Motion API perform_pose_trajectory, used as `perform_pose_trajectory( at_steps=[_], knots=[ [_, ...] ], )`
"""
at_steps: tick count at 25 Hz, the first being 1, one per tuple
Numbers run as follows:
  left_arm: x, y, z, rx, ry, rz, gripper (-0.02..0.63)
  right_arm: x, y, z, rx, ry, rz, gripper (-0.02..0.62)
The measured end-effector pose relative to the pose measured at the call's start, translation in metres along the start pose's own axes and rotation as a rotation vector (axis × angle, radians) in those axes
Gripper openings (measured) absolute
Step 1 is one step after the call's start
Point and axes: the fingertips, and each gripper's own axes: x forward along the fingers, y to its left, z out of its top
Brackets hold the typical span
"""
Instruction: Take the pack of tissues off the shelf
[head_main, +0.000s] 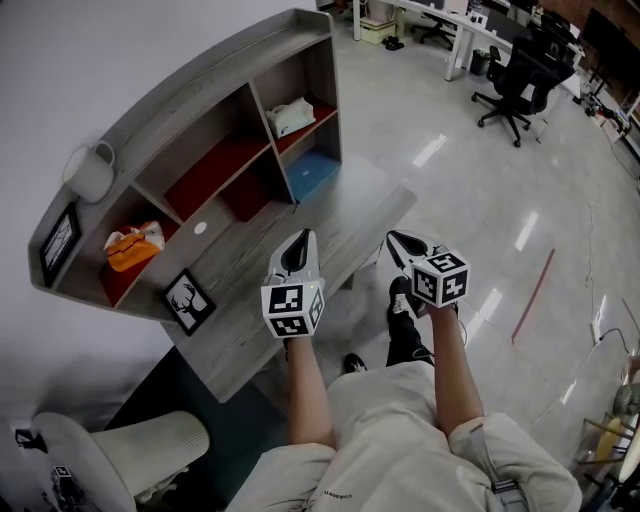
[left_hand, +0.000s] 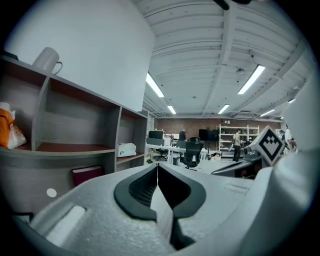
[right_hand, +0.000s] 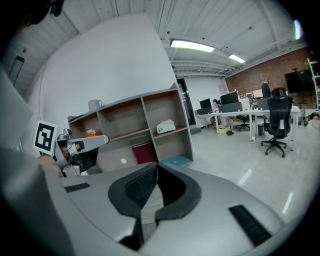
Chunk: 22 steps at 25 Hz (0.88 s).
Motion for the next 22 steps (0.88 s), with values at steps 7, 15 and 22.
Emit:
perform_pose_trajectory(
  at_steps=[7,15,22],
  knots=[
    [0.029,0.013,0.016,0.023,-0.005,0.034,0.011,0.025,-0.009,0.033,-0.043,-0.03,0.028,0.017],
    [0.079,0.027,0.034,0.053,-0.018,0.015,0.011,0.073,-0.034,0.067,-0.059,-0.044,0.053,0.017],
    [0.127,0.039,0.046,0.082,0.017,0.017,0.011,0.123,-0.06,0.111,-0.043,-0.086,0.078,0.017]
  ],
)
